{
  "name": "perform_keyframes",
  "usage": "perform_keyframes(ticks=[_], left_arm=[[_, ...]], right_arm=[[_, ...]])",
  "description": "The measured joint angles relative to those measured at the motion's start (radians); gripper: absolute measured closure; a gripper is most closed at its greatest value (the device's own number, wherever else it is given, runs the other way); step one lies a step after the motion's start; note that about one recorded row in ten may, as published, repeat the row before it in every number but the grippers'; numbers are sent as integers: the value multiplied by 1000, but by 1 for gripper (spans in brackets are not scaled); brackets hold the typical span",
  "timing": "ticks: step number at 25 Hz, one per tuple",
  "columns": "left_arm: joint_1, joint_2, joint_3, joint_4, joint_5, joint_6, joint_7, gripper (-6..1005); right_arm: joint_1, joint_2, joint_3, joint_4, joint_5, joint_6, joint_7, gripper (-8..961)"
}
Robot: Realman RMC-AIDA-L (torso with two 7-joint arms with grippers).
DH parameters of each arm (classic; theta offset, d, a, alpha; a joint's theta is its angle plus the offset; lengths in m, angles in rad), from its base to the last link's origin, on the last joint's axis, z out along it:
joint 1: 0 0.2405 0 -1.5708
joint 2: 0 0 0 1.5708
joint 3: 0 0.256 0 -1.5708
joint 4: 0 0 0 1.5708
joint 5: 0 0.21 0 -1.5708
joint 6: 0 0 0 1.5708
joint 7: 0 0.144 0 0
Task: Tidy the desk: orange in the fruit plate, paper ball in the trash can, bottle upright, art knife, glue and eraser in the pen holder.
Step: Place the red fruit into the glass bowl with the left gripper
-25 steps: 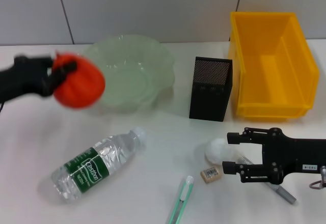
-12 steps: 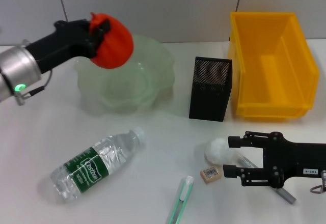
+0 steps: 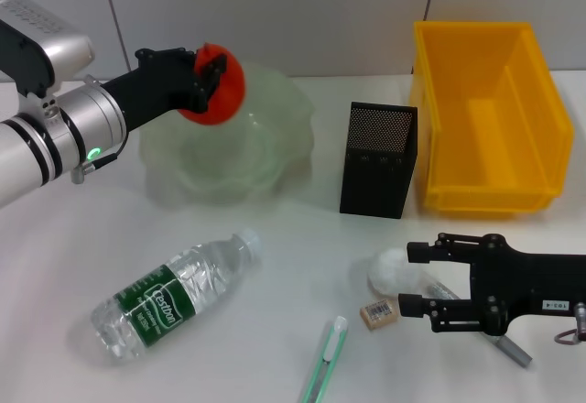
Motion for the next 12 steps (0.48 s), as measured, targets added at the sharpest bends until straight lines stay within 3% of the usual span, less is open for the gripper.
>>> perform_keyframes(ticks=[6, 9, 12], left_arm=[[-7, 0, 2, -12, -3, -26, 25, 848], [-8, 0, 2, -12, -3, -28, 25, 666], [-12, 1, -3, -13, -3, -29, 25, 550]], right_arm=[[4, 0, 0, 0, 0, 0, 0, 190], [4, 0, 0, 0, 0, 0, -1, 190], [6, 0, 0, 0, 0, 6, -1, 191]])
